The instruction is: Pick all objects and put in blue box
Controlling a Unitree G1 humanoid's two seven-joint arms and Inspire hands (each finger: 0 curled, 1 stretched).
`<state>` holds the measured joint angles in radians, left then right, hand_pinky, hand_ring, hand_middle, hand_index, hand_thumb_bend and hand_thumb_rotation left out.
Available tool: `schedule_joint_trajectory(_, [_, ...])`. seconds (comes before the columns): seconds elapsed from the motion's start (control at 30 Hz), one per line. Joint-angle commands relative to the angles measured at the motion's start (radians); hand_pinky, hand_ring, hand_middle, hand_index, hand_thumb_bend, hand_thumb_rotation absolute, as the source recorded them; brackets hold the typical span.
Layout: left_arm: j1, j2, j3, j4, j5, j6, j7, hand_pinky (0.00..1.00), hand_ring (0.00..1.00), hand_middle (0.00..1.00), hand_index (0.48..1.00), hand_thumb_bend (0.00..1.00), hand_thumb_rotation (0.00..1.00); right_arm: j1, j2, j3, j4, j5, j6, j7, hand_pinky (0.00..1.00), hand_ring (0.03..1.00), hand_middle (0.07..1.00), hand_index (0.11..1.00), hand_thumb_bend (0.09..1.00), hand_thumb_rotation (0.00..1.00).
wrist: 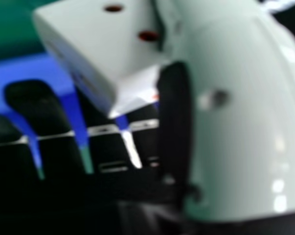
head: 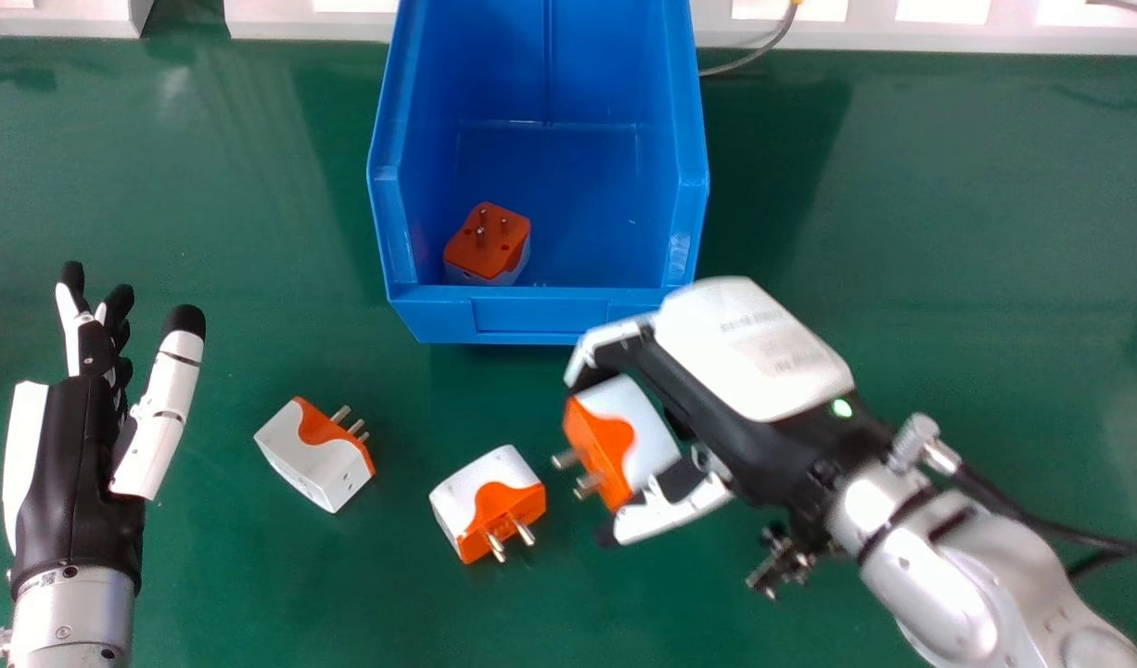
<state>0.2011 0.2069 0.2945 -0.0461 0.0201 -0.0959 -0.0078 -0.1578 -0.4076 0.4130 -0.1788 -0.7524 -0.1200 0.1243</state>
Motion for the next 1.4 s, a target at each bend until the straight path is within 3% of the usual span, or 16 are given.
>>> schedule_joint_trajectory(0.0, [-0.016, 0.002, 0.002, -0.004, -0.002, -0.010, 0.011, 0.97, 0.98, 0.98, 0.949, 0.45, 0.76, -0.085, 0.037, -0.023, -0.012, -0.008, -0.007, -0.030, 0.09, 0.140, 0.216, 0.470, 0.484, 0.15])
schedule_joint_trajectory(0.13, [-0.018, 0.003, 0.002, 0.001, -0.004, -0.006, 0.011, 0.99, 0.99, 0.98, 0.949, 0.45, 0.77, -0.226, 0.092, -0.023, 0.108, -0.028, -0.017, -0.078, 0.06, 0.116, 0.182, 0.469, 0.485, 0.15])
schedule_joint_trajectory(0.27, [-0.021, 0.002, 0.004, 0.016, -0.018, -0.028, 0.006, 0.98, 0.99, 0.99, 0.950, 0.44, 0.76, -0.360, 0.137, -0.022, 0.243, -0.023, -0.013, -0.099, 0.08, 0.131, 0.201, 0.470, 0.484, 0.15])
schedule_joint_trajectory(0.4, [-0.015, 0.008, 0.000, 0.017, -0.009, -0.038, 0.010, 0.99, 0.99, 0.99, 0.951, 0.45, 0.79, -0.499, 0.183, -0.017, 0.423, -0.036, -0.010, -0.150, 0.09, 0.147, 0.215, 0.470, 0.484, 0.14])
schedule_joint_trajectory(0.47, [-0.013, 0.009, 0.001, 0.016, -0.014, -0.039, 0.005, 0.99, 0.99, 0.99, 0.955, 0.44, 0.79, -0.568, 0.209, -0.008, 0.520, -0.054, 0.017, -0.171, 0.12, 0.181, 0.252, 0.471, 0.484, 0.14])
schedule_joint_trajectory(0.57, [-0.010, 0.014, -0.003, 0.012, -0.004, -0.039, 0.006, 0.97, 0.99, 0.99, 0.958, 0.42, 0.80, -0.639, 0.234, 0.007, 0.624, -0.075, 0.048, -0.203, 0.15, 0.229, 0.307, 0.475, 0.487, 0.14])
schedule_joint_trajectory(0.67, [-0.009, 0.012, -0.002, 0.016, -0.009, -0.048, 0.005, 0.96, 0.99, 0.99, 0.956, 0.44, 0.80, -0.729, 0.270, 0.026, 0.767, -0.087, 0.081, -0.229, 0.18, 0.270, 0.352, 0.480, 0.487, 0.14])
schedule_joint_trajectory(0.77, [-0.006, 0.006, -0.001, 0.012, -0.025, -0.053, -0.003, 0.98, 0.99, 0.99, 0.961, 0.44, 0.78, -0.807, 0.306, 0.046, 0.909, -0.090, 0.105, -0.258, 0.20, 0.299, 0.384, 0.485, 0.487, 0.14])
schedule_joint_trajectory(0.93, [-0.003, -0.001, 0.001, 0.003, -0.036, -0.043, -0.006, 0.98, 0.99, 0.99, 0.956, 0.44, 0.77, -0.914, 0.369, 0.074, 1.128, -0.073, 0.133, -0.282, 0.27, 0.396, 0.466, 0.488, 0.486, 0.14])
schedule_joint_trajectory(1.07, [0.003, 0.001, -0.003, -0.008, -0.018, -0.034, 0.002, 0.97, 0.99, 0.99, 0.957, 0.45, 0.78, -0.957, 0.414, 0.081, 1.253, -0.059, 0.141, -0.333, 0.32, 0.455, 0.524, 0.490, 0.487, 0.14])
schedule_joint_trajectory(1.1, [0.006, 0.002, -0.005, -0.010, -0.010, -0.038, 0.004, 0.98, 0.99, 0.99, 0.958, 0.46, 0.79, -0.970, 0.422, 0.093, 1.278, -0.067, 0.156, -0.326, 0.26, 0.377, 0.472, 0.510, 0.497, 0.07])
schedule_joint_trajectory(1.13, [0.009, 0.003, -0.008, -0.015, -0.002, -0.034, 0.008, 0.98, 0.99, 0.99, 0.958, 0.46, 0.80, -0.978, 0.430, 0.094, 1.297, -0.064, 0.164, -0.321, 0.26, 0.383, 0.472, 0.511, 0.499, 0.06])
schedule_joint_trajectory(1.23, [0.011, -0.005, -0.008, -0.018, -0.008, -0.038, 0.008, 0.99, 0.99, 0.99, 0.960, 0.47, 0.80, -0.985, 0.447, 0.096, 1.340, -0.048, 0.156, -0.335, 0.21, 0.306, 0.445, 0.517, 0.507, 0.01])
schedule_joint_trajectory(1.27, [0.011, -0.008, -0.009, -0.017, -0.011, -0.041, 0.009, 0.99, 0.99, 0.99, 0.957, 0.46, 0.79, -0.986, 0.450, 0.098, 1.350, -0.044, 0.153, -0.342, 0.25, 0.371, 0.458, 0.510, 0.510, 0.01])
schedule_joint_trajectory(1.33, [0.013, -0.006, -0.013, -0.019, 0.002, -0.044, 0.014, 0.98, 0.99, 0.99, 0.955, 0.46, 0.79, -0.987, 0.449, 0.119, 1.360, -0.056, 0.149, -0.359, 0.34, 0.479, 0.484, 0.497, 0.514, 0.00])
schedule_joint_trajectory(1.37, [0.014, -0.005, -0.014, -0.021, 0.006, -0.041, 0.016, 0.97, 0.98, 0.99, 0.956, 0.45, 0.80, -0.988, 0.446, 0.134, 1.362, -0.065, 0.146, -0.359, 0.37, 0.503, 0.534, 0.497, 0.509, 0.06])
